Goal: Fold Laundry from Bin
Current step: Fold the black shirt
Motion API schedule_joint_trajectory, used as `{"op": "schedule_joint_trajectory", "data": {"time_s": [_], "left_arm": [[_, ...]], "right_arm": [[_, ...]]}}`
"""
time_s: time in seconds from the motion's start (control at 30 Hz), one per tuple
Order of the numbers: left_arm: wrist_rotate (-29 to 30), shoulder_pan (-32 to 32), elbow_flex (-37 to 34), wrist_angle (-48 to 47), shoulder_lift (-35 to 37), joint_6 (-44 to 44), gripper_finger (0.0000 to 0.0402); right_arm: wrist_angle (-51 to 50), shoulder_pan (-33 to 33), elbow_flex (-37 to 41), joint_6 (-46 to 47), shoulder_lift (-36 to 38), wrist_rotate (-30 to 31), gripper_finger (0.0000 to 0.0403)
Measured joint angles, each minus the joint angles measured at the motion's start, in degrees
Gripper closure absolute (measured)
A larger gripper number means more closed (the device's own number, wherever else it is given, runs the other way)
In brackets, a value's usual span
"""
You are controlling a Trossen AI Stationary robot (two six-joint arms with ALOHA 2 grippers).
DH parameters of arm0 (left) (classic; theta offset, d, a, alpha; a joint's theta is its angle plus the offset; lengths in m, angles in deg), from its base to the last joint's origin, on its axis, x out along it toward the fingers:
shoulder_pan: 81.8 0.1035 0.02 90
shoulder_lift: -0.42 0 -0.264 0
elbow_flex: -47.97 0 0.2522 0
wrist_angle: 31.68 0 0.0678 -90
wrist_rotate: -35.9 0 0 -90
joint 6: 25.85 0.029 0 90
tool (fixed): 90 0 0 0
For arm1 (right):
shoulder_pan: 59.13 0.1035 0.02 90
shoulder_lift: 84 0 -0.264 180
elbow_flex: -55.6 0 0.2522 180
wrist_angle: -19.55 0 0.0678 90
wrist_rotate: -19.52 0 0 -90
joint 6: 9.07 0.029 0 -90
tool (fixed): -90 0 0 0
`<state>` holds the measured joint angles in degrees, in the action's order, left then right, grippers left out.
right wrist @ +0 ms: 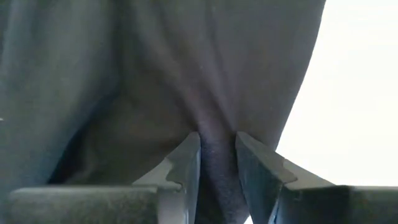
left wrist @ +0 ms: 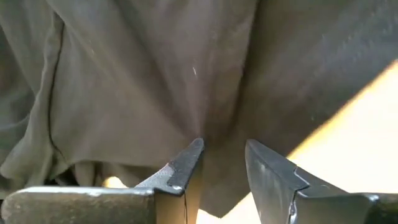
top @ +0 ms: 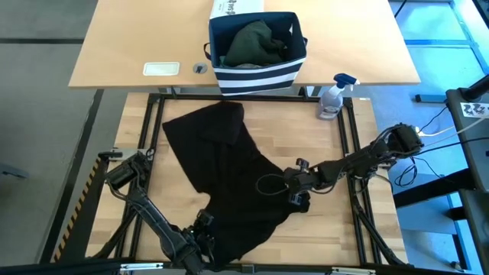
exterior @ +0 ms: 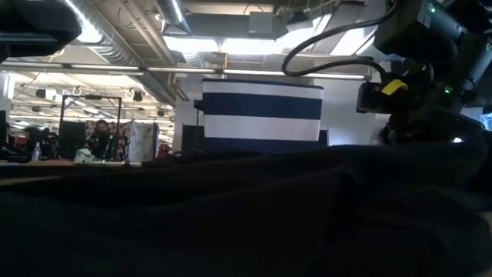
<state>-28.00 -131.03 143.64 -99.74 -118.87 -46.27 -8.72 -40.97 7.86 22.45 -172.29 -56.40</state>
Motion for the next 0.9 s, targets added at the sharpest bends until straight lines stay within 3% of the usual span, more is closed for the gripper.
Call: {"op": "schedule_joint_trajectory", "data": {"time_s": [0.37,0.63,0.9], "left_arm": [[2.3,0.9,0.2,-1.0,0.3,-0.4,0.0289],[8.0,1.7,1.8,-0.9,1.7,0.0,0.0289],[7.9,2.0,1.2,2.2,1.7,0.1,0.0289]], "right_arm": [[-3.4,-0.2,0.0,-1.2,8.9,0.9,0.0296],[-7.0,-0.1,-4.4,-1.8,17.4,2.9,0.0296],[13.5,8.3,-4.8,-10.3,14.6,4.5,0.0296]]}}
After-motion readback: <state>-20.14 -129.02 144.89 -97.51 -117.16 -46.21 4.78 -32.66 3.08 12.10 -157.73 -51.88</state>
